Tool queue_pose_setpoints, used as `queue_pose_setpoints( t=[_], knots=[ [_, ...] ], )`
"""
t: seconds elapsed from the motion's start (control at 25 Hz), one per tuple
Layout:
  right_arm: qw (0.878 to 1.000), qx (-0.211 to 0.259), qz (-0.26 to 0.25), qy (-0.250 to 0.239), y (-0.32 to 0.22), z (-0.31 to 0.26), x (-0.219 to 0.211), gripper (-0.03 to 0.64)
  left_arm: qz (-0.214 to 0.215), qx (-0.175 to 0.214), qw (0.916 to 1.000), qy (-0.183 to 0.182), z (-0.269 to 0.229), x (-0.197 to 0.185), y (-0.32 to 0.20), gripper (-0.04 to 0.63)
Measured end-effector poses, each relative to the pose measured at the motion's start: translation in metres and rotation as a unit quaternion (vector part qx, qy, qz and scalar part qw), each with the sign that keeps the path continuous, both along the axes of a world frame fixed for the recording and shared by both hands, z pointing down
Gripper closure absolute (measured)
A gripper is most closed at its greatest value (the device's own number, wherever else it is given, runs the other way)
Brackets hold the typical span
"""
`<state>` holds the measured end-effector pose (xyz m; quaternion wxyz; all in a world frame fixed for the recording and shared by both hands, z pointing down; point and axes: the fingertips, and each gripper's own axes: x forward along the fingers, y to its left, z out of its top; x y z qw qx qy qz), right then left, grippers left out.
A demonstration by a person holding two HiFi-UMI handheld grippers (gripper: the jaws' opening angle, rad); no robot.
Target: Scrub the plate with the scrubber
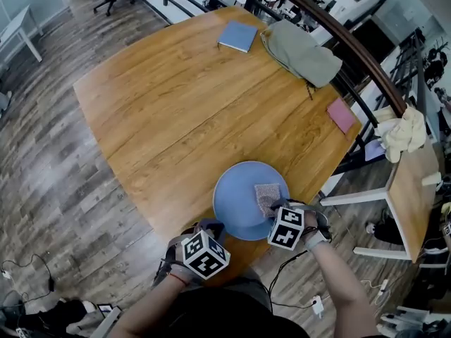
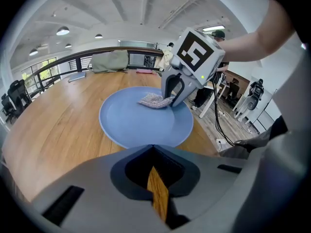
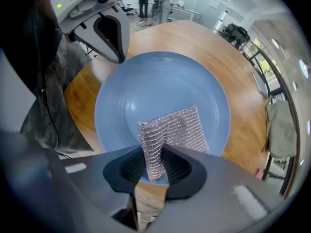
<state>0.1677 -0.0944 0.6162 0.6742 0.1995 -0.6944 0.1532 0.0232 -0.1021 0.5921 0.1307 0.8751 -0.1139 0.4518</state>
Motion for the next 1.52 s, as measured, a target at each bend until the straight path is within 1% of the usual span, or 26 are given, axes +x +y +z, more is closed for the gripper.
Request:
queue_pose_setpoints(
  t=[0.08,0.16,0.28,0.36,0.44,0.64,0.92,1.0,1.08,1.16,1.36,1.52],
  knots=[
    [0.998,-0.025,0.051,-0.012,0.011,-0.002,-0.006,0.514,0.0,0.002,1.0,0.001,0.0,0.001,-0.002,0.597],
    [0.994,-0.045,0.096,-0.029,0.018,-0.006,-0.015,0.514,0.0,0.002,1.0,0.002,-0.001,0.002,-0.004,0.597],
    [0.983,-0.075,0.153,-0.069,0.03,-0.011,-0.035,0.514,0.006,0.002,1.0,0.002,-0.001,0.003,-0.004,0.597],
    [0.975,-0.089,0.178,-0.097,0.034,-0.013,-0.049,0.514,0.011,0.003,0.9999,0.002,-0.001,0.003,-0.005,0.597],
    [0.97,-0.094,0.191,-0.12,0.033,-0.015,-0.061,0.514,0.014,0.003,0.9999,0.003,-0.002,0.003,-0.005,0.597],
    [0.951,-0.111,0.218,-0.189,0.028,-0.014,-0.094,0.514,0.026,0.004,0.9996,0.006,-0.002,0.003,-0.004,0.597],
    [0.933,-0.125,0.238,-0.238,0.015,-0.01,-0.113,0.514,0.032,0.0,0.9994,0.011,-0.001,0.004,-0.003,0.597],
    [0.926,-0.12,0.243,-0.262,0.008,-0.011,-0.118,0.514,0.031,0.0,0.9995,0.01,-0.001,0.004,-0.004,0.597],
    [0.915,-0.11,0.253,-0.295,0.001,-0.013,-0.122,0.514,0.03,-0.002,0.9995,0.011,0.0,0.004,-0.004,0.597],
    [0.906,-0.094,0.255,-0.324,-0.006,-0.015,-0.126,0.514,0.03,-0.005,0.9995,0.01,0.0,0.004,-0.004,0.597],
    [0.896,-0.033,0.246,-0.368,-0.027,-0.02,-0.13,0.514,0.028,-0.029,0.9991,0.013,0.002,0.003,-0.008,0.597],
    [0.886,0.023,0.245,-0.392,-0.04,-0.027,-0.125,0.514,-0.008,-0.055,0.9977,0.039,0.0,0.003,-0.011,0.598]
  ],
)
